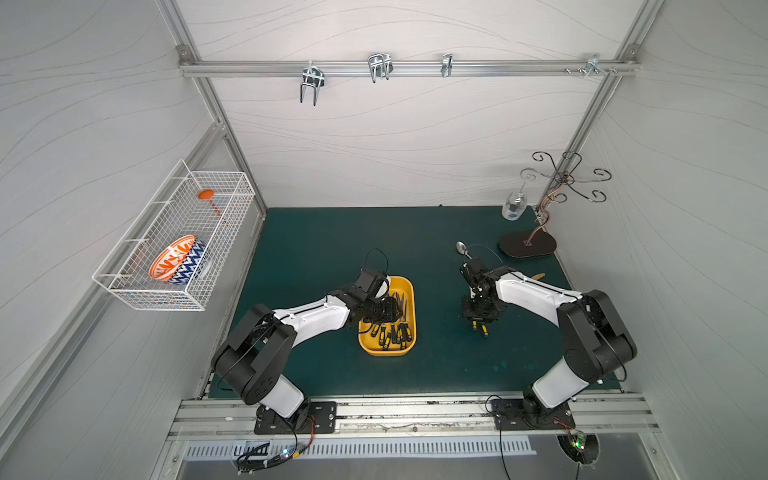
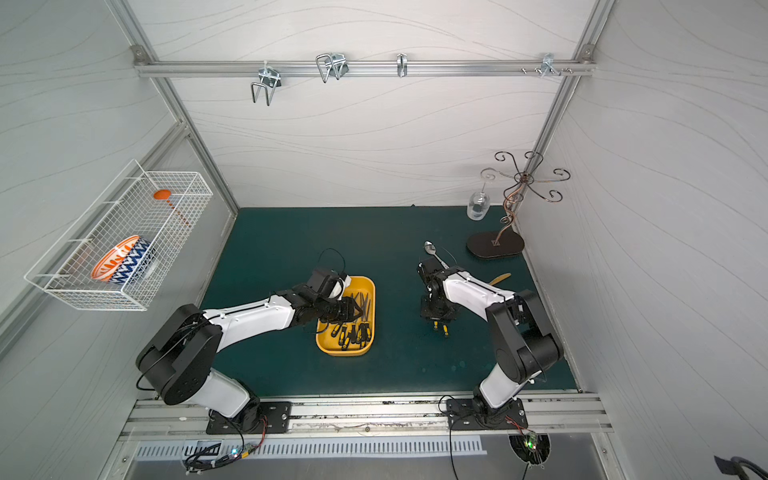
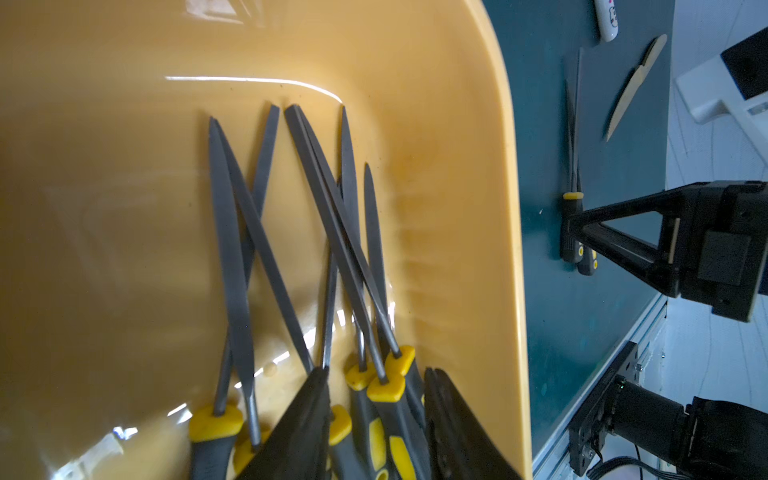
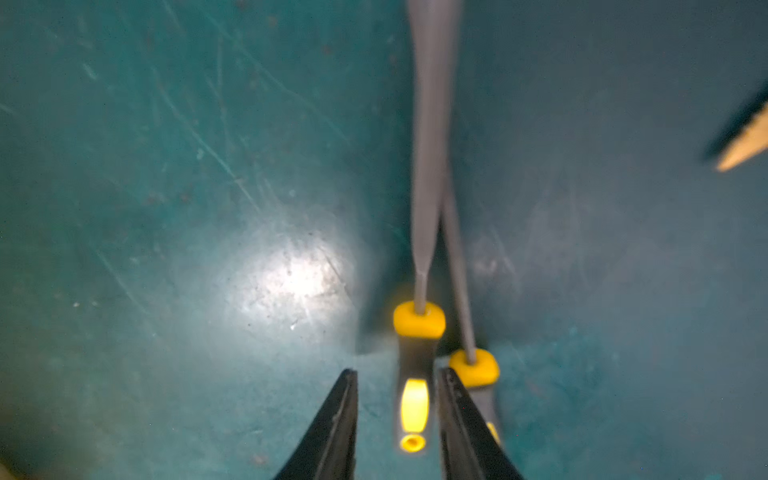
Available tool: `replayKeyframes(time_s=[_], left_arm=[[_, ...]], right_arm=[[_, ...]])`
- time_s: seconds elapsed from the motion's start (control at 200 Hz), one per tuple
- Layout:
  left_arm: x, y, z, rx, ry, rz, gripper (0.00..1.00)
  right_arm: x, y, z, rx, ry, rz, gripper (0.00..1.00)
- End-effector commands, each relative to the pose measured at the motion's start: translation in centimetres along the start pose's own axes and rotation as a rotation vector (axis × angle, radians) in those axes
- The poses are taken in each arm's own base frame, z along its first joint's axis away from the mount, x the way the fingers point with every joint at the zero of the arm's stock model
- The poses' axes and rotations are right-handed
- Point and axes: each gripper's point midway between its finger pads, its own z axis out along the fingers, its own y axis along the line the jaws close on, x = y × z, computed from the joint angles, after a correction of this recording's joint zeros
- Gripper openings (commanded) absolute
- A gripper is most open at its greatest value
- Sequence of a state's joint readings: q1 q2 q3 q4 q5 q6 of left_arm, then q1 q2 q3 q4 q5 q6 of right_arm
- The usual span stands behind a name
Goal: Put the file tool into the storage box
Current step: Pick up the file tool from the center of the board.
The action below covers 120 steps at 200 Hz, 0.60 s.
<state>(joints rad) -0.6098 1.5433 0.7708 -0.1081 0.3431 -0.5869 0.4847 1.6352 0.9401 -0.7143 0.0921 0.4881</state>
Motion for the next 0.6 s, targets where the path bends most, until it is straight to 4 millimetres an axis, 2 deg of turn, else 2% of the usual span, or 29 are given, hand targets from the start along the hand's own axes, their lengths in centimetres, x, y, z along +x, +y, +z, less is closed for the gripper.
replayKeyframes(time_s=[0.0,0.15,0.305,0.41,0.595], left_arm=[[-1.9,-1.7,-0.9,0.034,-0.063,0.039,0.43],[-2.1,-2.1,-1.1,0.039,-0.067,0.045,0.43],[-2.9,-3.2,-1.8,0.069,-0.078,0.054,0.48],[-3.5,-4.7,-2.5,0.123,-0.095,0.067,0.54],[-4.2,-7.0,-3.7,0.221,-0.126,0.085,0.60]], right_arm=[[1.9,-0.2,1.6,0.003,0.091,-0.015,0.32],[2.5,0.3,2.2,0.014,0.110,-0.045,0.25],[2.2,1.8,1.6,-0.039,0.074,-0.074,0.04],[1.8,5.0,0.0,-0.206,0.018,-0.097,0.02],[2.4,12.4,-5.0,-0.506,-0.087,-0.231,0.03]])
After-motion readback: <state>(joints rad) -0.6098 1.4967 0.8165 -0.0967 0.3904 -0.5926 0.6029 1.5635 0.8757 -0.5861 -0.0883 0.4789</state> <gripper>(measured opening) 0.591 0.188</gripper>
